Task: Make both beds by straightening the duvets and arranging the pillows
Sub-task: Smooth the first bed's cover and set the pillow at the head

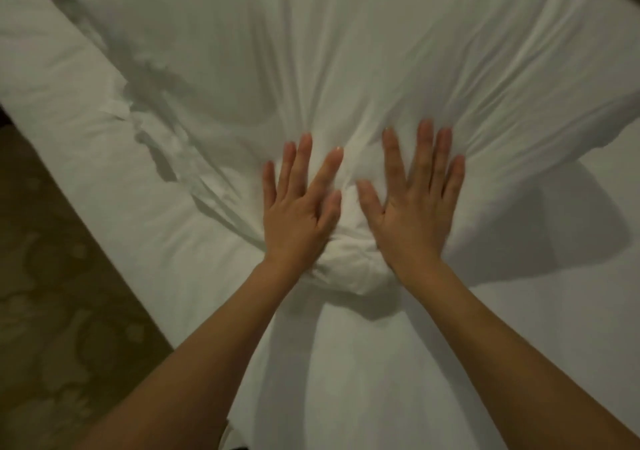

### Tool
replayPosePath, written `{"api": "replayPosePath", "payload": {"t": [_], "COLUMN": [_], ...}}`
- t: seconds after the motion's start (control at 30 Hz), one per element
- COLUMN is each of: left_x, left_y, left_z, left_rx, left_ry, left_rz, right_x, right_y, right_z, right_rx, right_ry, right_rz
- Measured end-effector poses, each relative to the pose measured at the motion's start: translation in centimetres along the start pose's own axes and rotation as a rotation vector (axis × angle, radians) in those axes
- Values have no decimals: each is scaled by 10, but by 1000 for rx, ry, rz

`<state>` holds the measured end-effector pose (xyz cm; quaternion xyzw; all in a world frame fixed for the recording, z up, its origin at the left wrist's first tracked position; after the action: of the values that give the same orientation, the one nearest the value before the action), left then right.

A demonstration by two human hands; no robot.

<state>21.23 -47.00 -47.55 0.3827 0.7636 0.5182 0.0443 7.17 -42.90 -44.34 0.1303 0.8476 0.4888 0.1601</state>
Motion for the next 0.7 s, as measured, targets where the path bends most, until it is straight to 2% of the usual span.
{"api": "replayPosePath", "payload": {"t": [0.17, 0.33, 0.43, 0.5, 0.57, 0.7], "left_x": [22, 56, 66, 73, 81, 91], "left_y": [27, 60, 79, 87, 91, 99], "left_z": [62, 77, 68, 68, 73, 78], "left_rx": [10, 329, 424, 462, 461, 492], "left_ry": [277, 590, 730, 828, 891, 942], "left_rz": [240, 555, 560, 676, 821, 911], "right_x": [-5, -7, -6, -5, -4, -3], "right_y": [20, 39, 50, 58, 66, 77], "right_z": [-10, -19, -6, 9, 22, 37], "right_rx": [12, -30, -71, -100, -128, -178], "right_ry": [-16, -9, 55, 108, 152, 159], "right_rz": [-21, -56, -90, -132, -154, -176]}}
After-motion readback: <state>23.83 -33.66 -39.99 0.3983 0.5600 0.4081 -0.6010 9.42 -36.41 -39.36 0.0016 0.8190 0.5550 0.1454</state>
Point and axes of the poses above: each hand's wrist, its own z-axis away from the middle knuckle, its own y-axis out of the back of the hand, x = y × z, the point moved 4 cm from there along -z, towards the middle knuckle, and after that the axes turned 11 degrees about -y, right-handed, at the moved point
